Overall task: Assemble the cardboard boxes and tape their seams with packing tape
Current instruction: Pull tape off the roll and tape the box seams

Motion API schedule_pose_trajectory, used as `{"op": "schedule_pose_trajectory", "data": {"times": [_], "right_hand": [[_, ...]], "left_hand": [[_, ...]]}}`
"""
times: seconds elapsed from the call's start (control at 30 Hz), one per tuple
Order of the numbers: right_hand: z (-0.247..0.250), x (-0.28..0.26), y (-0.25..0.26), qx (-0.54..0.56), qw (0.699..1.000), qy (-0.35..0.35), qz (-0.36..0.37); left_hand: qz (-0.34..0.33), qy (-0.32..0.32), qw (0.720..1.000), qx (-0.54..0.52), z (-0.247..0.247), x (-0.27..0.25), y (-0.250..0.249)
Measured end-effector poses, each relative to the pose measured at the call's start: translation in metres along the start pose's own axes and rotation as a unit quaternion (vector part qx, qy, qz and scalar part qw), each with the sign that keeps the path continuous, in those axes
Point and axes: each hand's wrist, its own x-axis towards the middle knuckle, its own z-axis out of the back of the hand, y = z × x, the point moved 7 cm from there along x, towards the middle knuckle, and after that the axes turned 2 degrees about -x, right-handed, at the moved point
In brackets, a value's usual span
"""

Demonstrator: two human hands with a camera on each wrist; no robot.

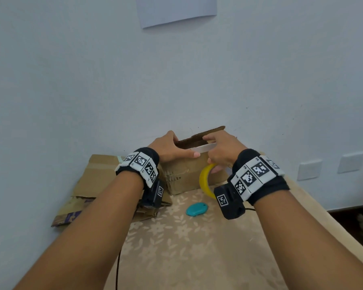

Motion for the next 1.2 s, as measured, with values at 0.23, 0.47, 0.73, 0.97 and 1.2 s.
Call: {"op": "schedule_pose_trajectory", "data": {"times": [0.23,0.47,0.73,0.97,1.2], "right_hand": [[-0.001,0.005,-0.004,0.076,0.997,0.007,0.022],[0.008,0.006,0.004,0.093,0.993,0.006,0.071],[0.015,0.0,0.017,0.174,0.975,-0.009,0.139],[0.027,-0.001,0.022,0.294,0.936,-0.078,0.18],[0.021,0.003,0.003,0.354,0.903,-0.172,0.17]], "left_hand": [[-0.019,-0.06,0.998,-0.006,0.004,-0.002,0.001],[0.046,-0.077,0.996,0.021,-0.005,0.007,0.018],[0.034,-0.136,0.989,0.054,-0.002,0.006,0.016],[0.009,-0.038,0.999,-0.003,-0.015,0.001,0.016],[-0.034,-0.01,0.999,-0.026,-0.017,-0.012,0.018]]}}
